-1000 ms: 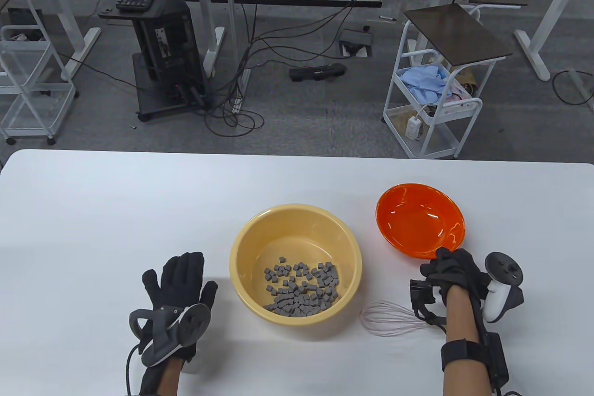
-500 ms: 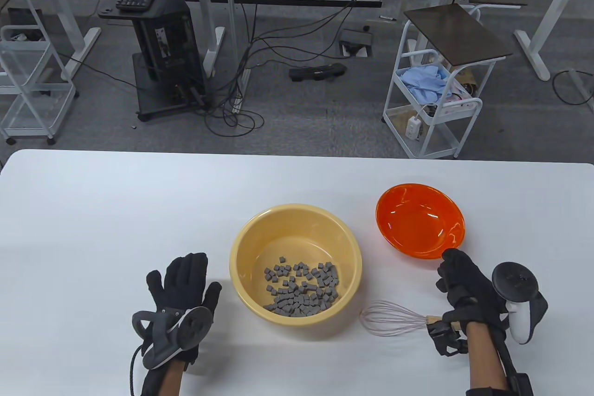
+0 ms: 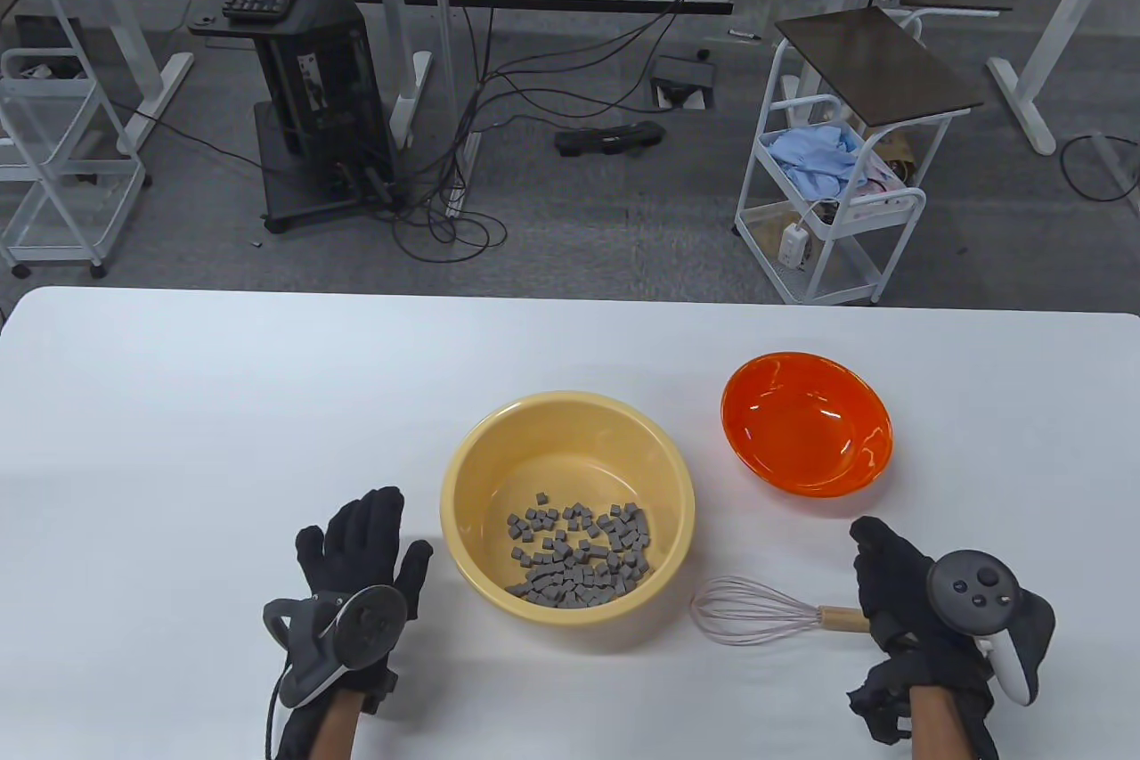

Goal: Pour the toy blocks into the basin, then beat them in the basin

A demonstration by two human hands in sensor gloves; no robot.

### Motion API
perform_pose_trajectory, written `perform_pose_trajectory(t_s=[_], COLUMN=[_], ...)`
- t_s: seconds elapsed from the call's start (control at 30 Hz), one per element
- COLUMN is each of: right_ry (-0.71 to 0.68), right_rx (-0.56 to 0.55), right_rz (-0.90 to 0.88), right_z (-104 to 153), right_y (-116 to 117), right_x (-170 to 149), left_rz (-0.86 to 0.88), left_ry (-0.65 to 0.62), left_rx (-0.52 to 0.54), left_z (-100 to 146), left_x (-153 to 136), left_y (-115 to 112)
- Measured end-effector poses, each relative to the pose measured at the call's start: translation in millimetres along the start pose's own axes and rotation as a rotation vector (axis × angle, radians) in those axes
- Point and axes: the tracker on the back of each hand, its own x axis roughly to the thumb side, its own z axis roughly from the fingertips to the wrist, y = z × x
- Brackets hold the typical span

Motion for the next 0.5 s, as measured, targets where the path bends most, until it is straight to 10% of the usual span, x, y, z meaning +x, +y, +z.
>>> perform_pose_trajectory(t_s=[0.5], right_ry=[0.231], right_rx=[0.21], right_rz=[0.227], right_z=[0], right_y=[11], right_x=[-22], left_rz=[0.347], left_ry=[0.113], left_rx=[-0.093], left_z=[-1], left_x=[10], left_y=[-15])
